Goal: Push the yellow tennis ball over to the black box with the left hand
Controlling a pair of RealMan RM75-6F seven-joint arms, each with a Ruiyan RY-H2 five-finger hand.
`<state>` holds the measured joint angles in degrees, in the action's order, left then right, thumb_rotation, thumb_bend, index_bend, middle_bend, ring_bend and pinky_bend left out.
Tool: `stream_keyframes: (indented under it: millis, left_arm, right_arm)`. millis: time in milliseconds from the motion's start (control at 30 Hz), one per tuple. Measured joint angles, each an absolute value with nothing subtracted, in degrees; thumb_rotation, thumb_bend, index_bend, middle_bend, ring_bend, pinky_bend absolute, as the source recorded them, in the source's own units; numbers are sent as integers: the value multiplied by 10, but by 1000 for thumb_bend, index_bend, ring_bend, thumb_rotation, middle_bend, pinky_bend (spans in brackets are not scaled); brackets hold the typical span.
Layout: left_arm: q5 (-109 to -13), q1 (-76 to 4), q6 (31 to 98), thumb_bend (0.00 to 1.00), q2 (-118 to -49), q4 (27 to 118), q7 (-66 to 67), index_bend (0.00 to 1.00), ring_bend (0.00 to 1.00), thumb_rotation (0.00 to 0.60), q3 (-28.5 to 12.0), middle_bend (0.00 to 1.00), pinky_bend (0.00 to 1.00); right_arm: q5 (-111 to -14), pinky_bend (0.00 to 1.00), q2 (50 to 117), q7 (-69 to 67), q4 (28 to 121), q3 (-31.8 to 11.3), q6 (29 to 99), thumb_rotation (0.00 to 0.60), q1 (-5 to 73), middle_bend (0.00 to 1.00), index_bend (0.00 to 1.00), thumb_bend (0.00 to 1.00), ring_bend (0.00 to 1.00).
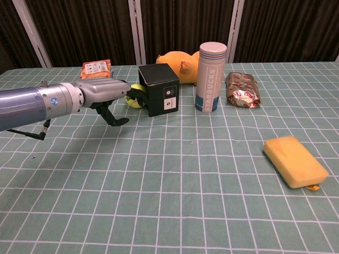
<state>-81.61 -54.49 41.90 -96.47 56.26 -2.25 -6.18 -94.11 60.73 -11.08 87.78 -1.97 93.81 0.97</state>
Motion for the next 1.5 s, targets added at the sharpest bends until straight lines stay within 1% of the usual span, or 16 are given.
stream_keyframes:
  millis: [33,100,167,333,433,500,567,633,700,733,967,1133,1233,1300,1367,1500]
  left_arm:
    - [-815,-546,417,426,-963,564,-24,188,167,600,-62,209,167]
    - [-813,-546,414,426,-958,569,-26,205,219,600,-62,255,261]
    - [-812,-544,415,426,-954,572,-22,215,268,600,-60,299,294]
    - [-802,-538,414,426,-951,566,-9,236,373,600,-57,374,486]
    - [-792,-536,402,426,-950,560,-8,247,409,600,-55,391,543]
    - [-790,-535,399,426,-951,553,-5,252,424,600,-53,398,547]
    - [-789,-534,400,427,-954,544,-1,254,428,600,-52,397,508]
    - [-787,-535,400,426,-958,535,1,256,373,600,-53,375,346]
    - [-784,-536,399,426,-964,525,2,260,301,600,-56,350,223]
    - [-783,-537,398,426,-967,520,2,263,279,600,-57,341,190]
    - [-771,-548,384,426,-991,477,12,264,259,600,-65,329,153]
    - [-751,-558,361,426,-1010,449,28,256,195,600,-75,309,94]
    - [-747,-565,355,420,-1023,434,27,249,92,600,-80,252,16]
    - [-749,-570,354,419,-1031,424,24,240,28,600,-81,197,0]
    - [-753,-577,352,418,-1039,412,20,225,1,600,-82,148,0]
    - [-765,-586,360,418,-1054,396,4,209,0,600,-83,79,0]
  right_arm:
    - [-941,0,607,-111,878,-20,939,600,9,0,0,115,0]
    - [-940,0,607,-113,878,-21,940,600,9,0,0,115,0]
    - [-939,0,607,-114,877,-21,940,600,9,0,0,115,0]
    - [-938,0,607,-115,876,-22,940,600,8,0,0,115,0]
    - [-938,0,608,-114,876,-23,943,600,8,0,0,115,0]
    - [-938,0,608,-113,875,-23,942,600,9,0,0,115,0]
    - [-938,0,609,-112,875,-23,941,600,9,0,0,115,0]
    - [-938,0,610,-110,875,-23,940,600,10,0,0,115,0]
    - [-938,0,610,-110,876,-24,940,600,10,0,0,115,0]
    - [-938,0,610,-110,876,-24,941,600,10,0,0,115,0]
    - [-938,0,611,-115,873,-26,947,600,8,0,0,114,0]
    - [-937,0,610,-121,870,-26,953,600,5,0,0,114,0]
    - [-939,0,610,-121,869,-26,954,600,5,0,0,114,0]
    - [-942,0,610,-121,869,-24,955,600,4,0,0,114,0]
    - [-944,0,610,-119,869,-23,955,600,4,0,0,114,0]
    - [-947,0,610,-119,869,-21,953,600,5,0,0,115,0]
